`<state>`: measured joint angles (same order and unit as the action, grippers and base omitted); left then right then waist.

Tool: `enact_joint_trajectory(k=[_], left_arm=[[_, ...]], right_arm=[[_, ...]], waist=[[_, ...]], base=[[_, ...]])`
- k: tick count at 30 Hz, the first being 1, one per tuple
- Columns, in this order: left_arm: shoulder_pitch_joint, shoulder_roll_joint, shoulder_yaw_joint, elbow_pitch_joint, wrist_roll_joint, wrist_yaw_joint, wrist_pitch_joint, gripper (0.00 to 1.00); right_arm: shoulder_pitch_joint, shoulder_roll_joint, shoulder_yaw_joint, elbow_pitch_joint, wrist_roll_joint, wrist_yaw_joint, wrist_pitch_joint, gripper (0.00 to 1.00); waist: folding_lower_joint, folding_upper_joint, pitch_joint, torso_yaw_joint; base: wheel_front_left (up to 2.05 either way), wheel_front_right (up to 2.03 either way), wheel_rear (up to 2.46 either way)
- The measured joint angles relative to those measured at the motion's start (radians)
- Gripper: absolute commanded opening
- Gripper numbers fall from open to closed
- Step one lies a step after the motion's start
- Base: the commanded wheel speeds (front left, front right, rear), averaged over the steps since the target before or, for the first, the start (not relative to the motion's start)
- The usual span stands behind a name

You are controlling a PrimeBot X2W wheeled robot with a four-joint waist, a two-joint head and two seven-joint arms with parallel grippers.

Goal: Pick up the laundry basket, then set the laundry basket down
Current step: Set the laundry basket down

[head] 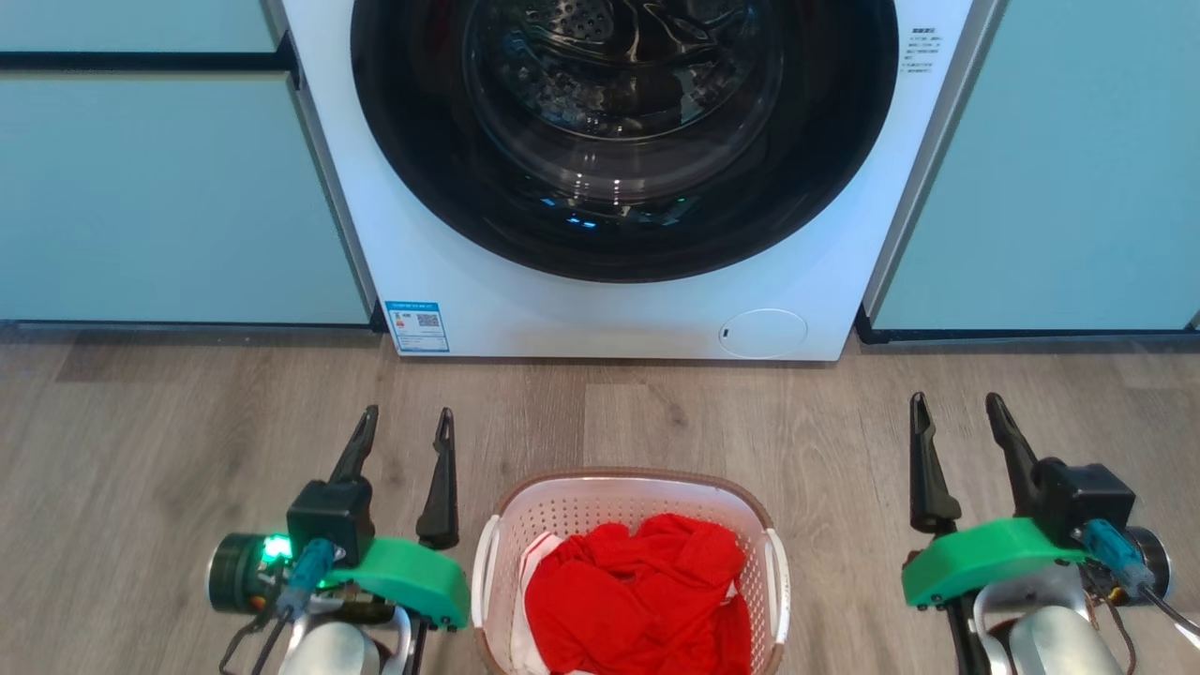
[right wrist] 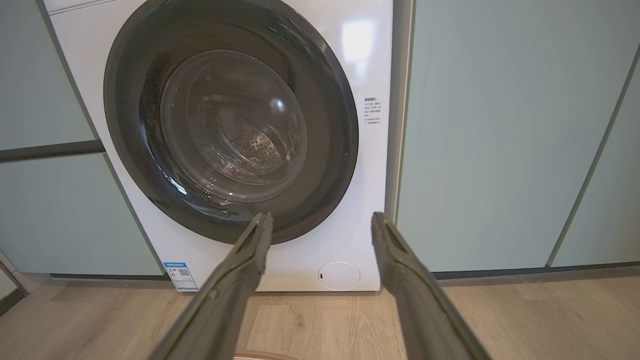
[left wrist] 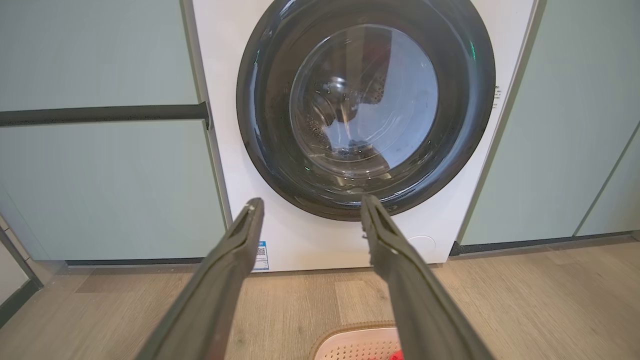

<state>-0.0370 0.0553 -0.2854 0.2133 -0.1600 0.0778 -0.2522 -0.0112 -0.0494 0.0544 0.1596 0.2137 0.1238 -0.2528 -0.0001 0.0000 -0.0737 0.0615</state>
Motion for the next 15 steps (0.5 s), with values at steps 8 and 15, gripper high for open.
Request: enact_joint_trajectory(k=[8, 15], left_arm=[[0.001, 0.000, -0.004, 0.003, -0.036, -0.026, 0.000, 1.00], [0.001, 0.000, -0.004, 0.010, -0.054, -0.026, 0.000, 1.00]], right_arm=[[0.000, 0.002, 0.007, 0.009, 0.007, 0.000, 0.000, 1.00], [0.000, 0.003, 0.016, 0.009, 0.007, 0.000, 0.000, 1.00]], waist=[[0.0000, 0.0000, -0.007, -0.019], [0.0000, 0.0000, -0.005, -0.023]], base=[[0.00, 0.00, 0.00], [0.00, 0.00, 0.00]])
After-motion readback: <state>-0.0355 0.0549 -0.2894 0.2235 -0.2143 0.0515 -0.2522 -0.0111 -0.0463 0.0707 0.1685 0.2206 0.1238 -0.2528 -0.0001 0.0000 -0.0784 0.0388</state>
